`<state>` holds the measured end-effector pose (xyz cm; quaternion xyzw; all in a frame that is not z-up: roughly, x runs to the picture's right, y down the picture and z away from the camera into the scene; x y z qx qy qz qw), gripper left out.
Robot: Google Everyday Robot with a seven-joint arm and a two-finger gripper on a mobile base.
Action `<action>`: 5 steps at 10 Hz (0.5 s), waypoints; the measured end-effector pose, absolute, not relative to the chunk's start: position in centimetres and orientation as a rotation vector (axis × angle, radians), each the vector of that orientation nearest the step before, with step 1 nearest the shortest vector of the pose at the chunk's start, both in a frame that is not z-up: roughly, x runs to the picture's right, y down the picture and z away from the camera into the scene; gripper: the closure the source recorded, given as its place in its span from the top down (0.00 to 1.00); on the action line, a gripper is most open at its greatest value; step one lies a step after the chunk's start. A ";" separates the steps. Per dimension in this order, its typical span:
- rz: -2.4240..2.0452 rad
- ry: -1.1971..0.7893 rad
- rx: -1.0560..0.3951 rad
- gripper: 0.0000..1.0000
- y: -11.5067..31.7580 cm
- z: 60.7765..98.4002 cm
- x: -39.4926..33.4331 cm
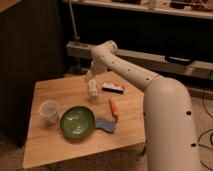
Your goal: Place the bottle in the ceramic bowl
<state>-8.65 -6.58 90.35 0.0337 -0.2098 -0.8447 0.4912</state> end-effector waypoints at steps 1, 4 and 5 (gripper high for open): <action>-2.044 -0.525 0.091 0.80 -5.7 90.9 -9.7; -2.022 -0.567 0.058 0.80 -3.2 93.4 -10.4; -2.015 -0.577 0.040 0.80 -2.7 94.0 -10.4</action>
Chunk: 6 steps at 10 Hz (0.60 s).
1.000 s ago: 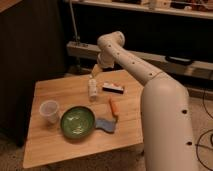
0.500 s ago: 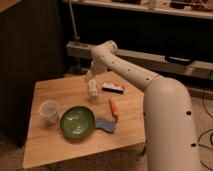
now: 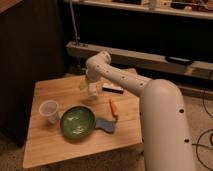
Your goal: Place the bottle in the ceramic bowl
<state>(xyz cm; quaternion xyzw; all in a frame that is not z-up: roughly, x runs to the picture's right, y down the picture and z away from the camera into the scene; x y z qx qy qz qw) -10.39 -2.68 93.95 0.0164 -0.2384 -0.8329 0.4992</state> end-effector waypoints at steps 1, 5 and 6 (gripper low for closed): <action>-2.009 -0.576 0.014 0.80 -2.3 94.6 -9.8; -2.000 -0.611 -0.051 0.60 -1.2 96.3 -8.8; -2.006 -0.629 -0.062 0.50 -0.9 96.6 -8.7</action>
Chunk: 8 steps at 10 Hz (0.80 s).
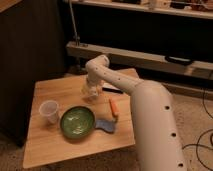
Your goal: Place the bottle in the ceramic bowl
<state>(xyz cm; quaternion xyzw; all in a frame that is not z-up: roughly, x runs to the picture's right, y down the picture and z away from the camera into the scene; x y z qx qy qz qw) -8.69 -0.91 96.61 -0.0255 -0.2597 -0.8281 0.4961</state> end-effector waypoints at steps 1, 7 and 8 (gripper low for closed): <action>-2.010 -0.650 -0.070 0.41 -0.5 96.9 -8.8; -2.053 -0.710 -0.169 0.00 -0.3 95.3 -7.1; -2.082 -0.697 -0.138 0.00 -1.5 93.1 -6.8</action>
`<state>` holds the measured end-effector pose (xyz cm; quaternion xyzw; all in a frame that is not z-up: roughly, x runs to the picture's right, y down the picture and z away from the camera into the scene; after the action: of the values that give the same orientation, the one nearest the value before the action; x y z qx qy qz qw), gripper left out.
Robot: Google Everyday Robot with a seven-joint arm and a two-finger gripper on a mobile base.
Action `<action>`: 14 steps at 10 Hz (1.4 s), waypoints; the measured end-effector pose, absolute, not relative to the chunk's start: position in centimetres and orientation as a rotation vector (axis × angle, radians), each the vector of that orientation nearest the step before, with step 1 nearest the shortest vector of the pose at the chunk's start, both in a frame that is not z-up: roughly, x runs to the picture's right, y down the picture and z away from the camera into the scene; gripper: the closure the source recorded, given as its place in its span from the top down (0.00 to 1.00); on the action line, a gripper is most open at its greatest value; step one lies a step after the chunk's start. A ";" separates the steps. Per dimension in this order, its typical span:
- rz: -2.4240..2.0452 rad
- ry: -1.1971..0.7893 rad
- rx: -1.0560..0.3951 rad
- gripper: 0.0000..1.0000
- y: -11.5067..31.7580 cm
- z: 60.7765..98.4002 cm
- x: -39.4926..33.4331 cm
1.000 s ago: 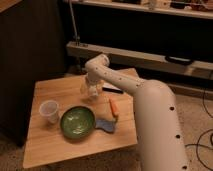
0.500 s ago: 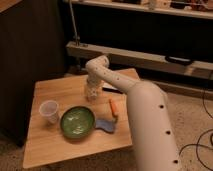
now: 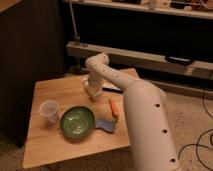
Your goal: Place the bottle in the ceramic bowl
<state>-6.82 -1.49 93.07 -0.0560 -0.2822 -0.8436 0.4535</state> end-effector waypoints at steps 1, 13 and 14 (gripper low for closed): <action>-2.116 -0.693 -0.102 0.00 -2.3 90.7 -6.8; -2.313 -1.088 0.195 0.58 14.6 73.4 -13.9; -2.306 -1.107 0.192 0.66 15.2 73.5 -13.7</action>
<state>-13.68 15.19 73.52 0.0717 -0.4136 -0.8620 0.2843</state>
